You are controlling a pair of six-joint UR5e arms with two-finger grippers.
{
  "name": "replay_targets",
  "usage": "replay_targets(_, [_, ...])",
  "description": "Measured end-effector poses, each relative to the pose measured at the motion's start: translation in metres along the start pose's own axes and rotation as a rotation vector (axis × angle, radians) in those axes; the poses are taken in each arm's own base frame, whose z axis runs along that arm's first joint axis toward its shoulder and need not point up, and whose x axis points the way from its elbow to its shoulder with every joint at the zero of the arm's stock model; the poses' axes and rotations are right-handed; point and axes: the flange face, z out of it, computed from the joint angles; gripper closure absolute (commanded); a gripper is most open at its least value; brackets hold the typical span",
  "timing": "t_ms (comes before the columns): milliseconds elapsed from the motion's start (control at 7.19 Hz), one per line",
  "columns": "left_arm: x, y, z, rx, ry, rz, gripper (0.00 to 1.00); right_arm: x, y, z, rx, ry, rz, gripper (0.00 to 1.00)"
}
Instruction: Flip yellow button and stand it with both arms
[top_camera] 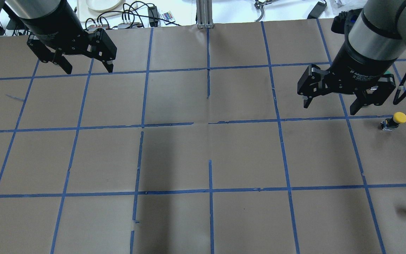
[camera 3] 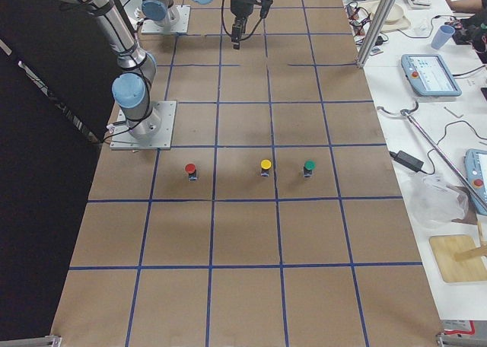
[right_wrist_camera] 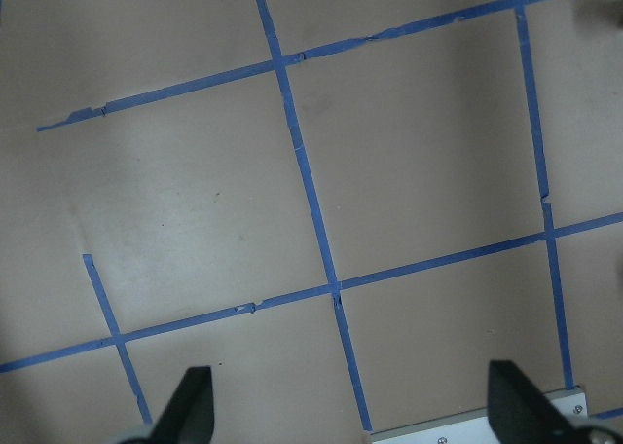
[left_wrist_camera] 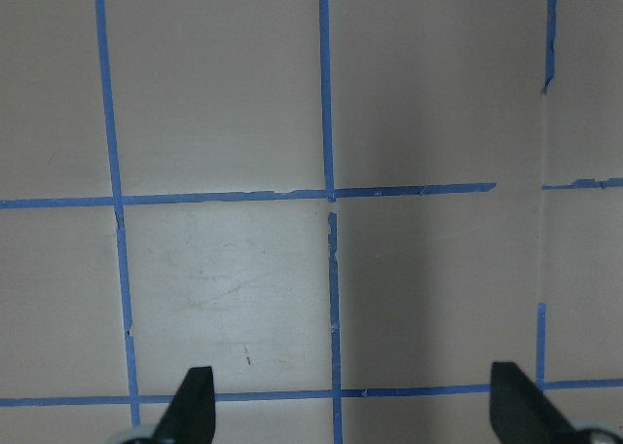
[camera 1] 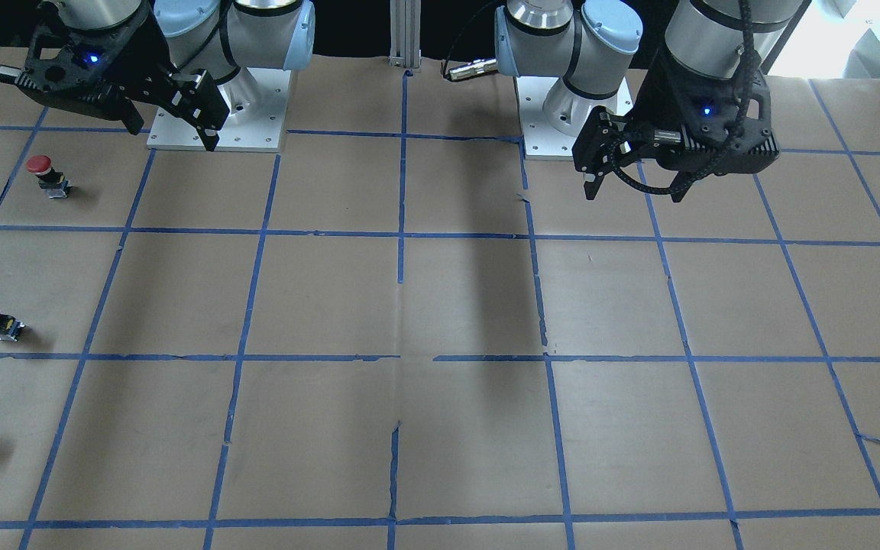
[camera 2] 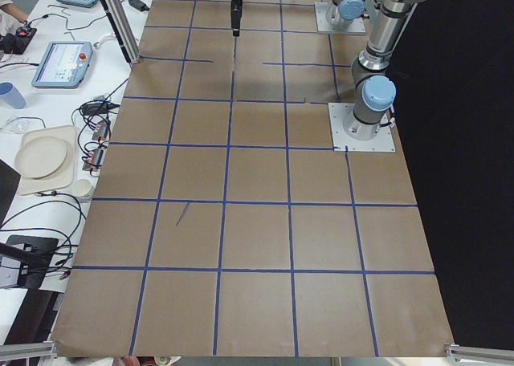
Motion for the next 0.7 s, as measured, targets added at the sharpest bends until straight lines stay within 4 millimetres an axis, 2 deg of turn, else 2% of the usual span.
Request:
replay_targets(417, [0.0009, -0.0008, -0.0006, 0.001, 0.000, -0.025, 0.00, -0.0036, -0.0135, -0.0003, -0.008, -0.008, 0.002, 0.00])
replay_targets(695, [0.0010, -0.0005, -0.0023, 0.006, 0.003, -0.028, 0.00, -0.0030, -0.0130, -0.0021, -0.006, -0.005, 0.002, 0.00])
